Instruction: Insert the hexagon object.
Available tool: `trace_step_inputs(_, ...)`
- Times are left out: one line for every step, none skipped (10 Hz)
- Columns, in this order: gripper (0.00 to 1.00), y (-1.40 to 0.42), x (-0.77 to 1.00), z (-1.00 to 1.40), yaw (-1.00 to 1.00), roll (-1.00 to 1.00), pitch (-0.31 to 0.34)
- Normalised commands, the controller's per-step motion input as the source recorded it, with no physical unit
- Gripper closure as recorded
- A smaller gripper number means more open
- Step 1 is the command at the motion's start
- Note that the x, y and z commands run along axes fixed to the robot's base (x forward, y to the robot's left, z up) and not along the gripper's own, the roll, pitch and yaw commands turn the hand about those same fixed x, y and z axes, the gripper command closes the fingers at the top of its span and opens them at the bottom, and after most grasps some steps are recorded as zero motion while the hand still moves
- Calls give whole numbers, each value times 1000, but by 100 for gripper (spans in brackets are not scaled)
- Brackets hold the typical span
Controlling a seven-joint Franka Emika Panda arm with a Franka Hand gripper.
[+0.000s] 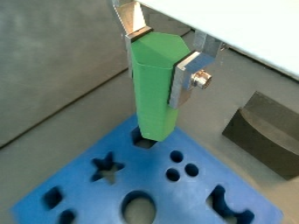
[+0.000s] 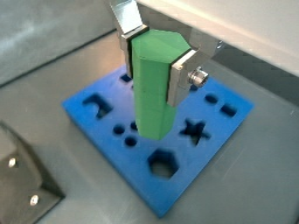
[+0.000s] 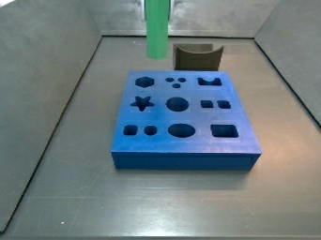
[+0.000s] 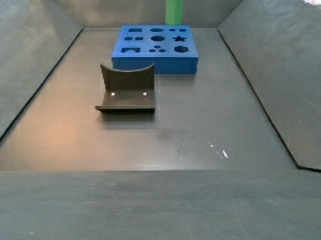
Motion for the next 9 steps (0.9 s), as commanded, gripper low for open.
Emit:
trace_step_inputs(100,0,-471,-666,0,94,-306)
trace_step_inputs(100,0,-60,0,0,0,-59)
trace_step_inputs(100,0,0,-97,0,0,0)
trace_step_inputs(100,0,-100,-329,-23,0,-56)
trace_step_inputs(100,-23,-134,-546,-71,63,-49)
trace_step_inputs(100,-49,0,-483,-71,53,-4)
trace_step_inputs(100,-26,20,-354,-40,27,0)
trace_step_inputs(100,-26,14,-283,-17,26,0)
trace_step_inputs(100,-11,14,-260,-14,13,0)
